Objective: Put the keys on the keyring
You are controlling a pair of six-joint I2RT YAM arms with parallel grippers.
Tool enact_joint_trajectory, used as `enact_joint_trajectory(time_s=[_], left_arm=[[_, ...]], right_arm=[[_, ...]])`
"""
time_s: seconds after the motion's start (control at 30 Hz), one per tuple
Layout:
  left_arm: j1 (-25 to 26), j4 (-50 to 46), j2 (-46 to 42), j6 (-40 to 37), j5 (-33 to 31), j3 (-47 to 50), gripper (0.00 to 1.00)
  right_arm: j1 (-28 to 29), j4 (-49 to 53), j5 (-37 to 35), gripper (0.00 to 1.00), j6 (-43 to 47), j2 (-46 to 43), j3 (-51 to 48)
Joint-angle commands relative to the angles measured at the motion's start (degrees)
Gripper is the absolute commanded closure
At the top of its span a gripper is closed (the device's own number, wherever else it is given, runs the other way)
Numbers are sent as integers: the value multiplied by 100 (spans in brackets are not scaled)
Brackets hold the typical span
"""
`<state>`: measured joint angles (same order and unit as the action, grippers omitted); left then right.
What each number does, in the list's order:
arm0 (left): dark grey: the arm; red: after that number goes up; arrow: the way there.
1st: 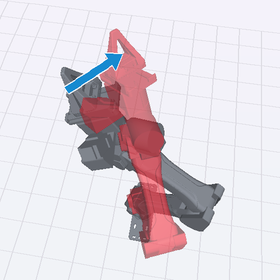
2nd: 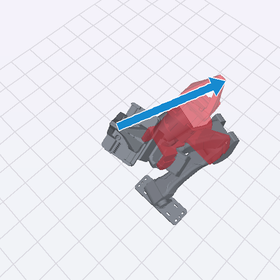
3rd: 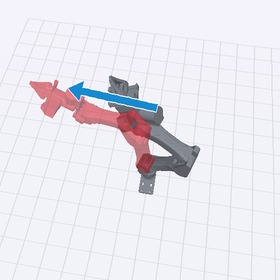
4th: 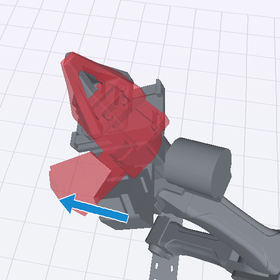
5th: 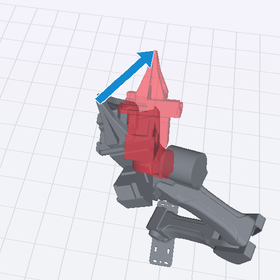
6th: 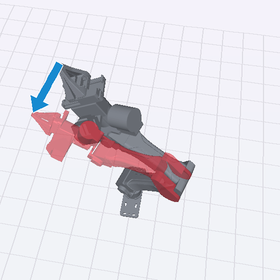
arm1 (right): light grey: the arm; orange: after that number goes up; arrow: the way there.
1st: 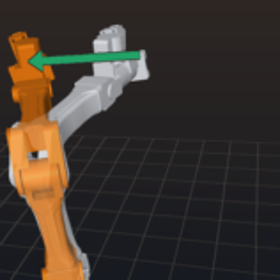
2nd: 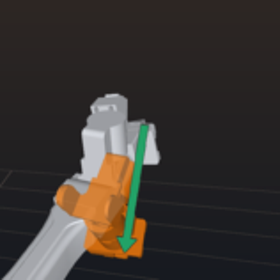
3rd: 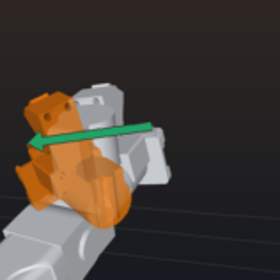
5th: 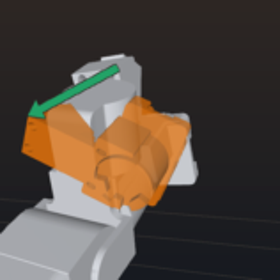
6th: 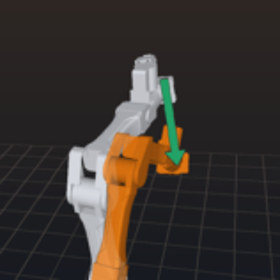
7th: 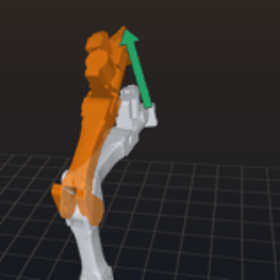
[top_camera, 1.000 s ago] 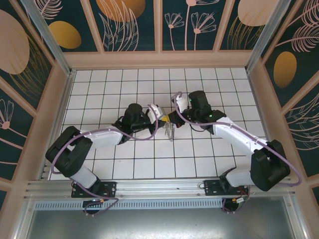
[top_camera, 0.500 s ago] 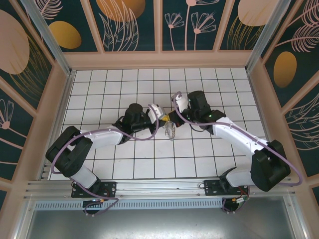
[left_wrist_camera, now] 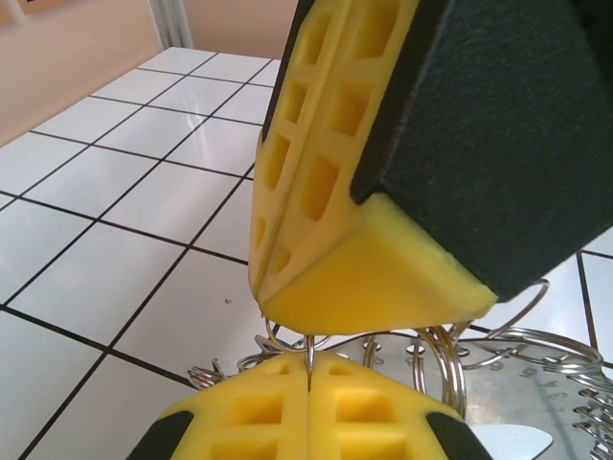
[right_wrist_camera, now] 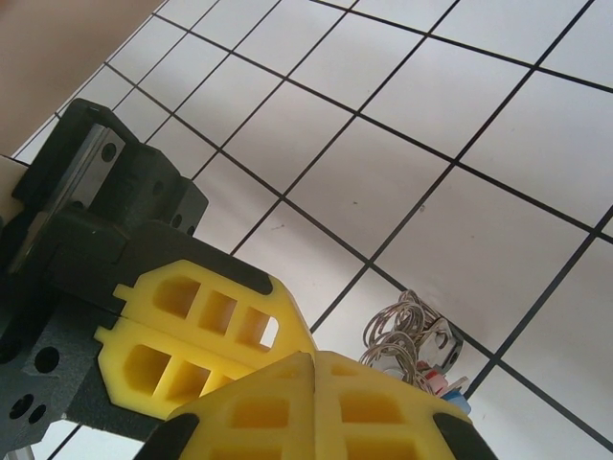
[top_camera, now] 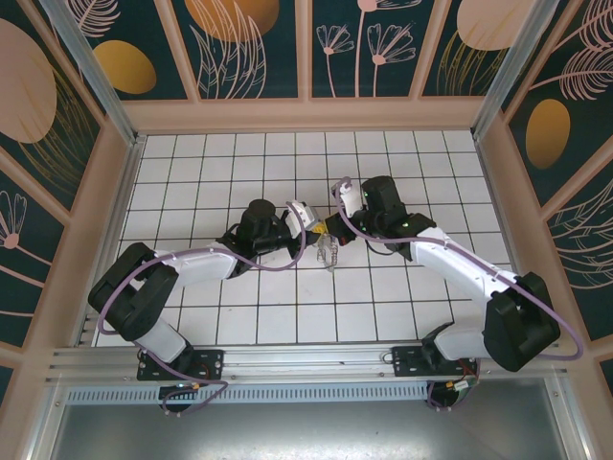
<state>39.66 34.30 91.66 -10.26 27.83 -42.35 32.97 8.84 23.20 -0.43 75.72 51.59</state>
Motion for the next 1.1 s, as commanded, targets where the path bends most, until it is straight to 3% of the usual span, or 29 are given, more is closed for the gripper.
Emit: enact_joint_trajectory(time_s=[0.0, 0.63, 1.07], left_arm=[[12, -64, -25, -81, -39, -88, 100], [14, -12, -69, -79, -30, -29, 100], [13, 40, -34, -70, 55, -65, 100]], right_arm=[[-131, 118, -477, 100, -102, -222, -136], [-401, 263, -453, 100, -596, -247, -318], [-466, 133, 140, 100, -447, -221, -339]])
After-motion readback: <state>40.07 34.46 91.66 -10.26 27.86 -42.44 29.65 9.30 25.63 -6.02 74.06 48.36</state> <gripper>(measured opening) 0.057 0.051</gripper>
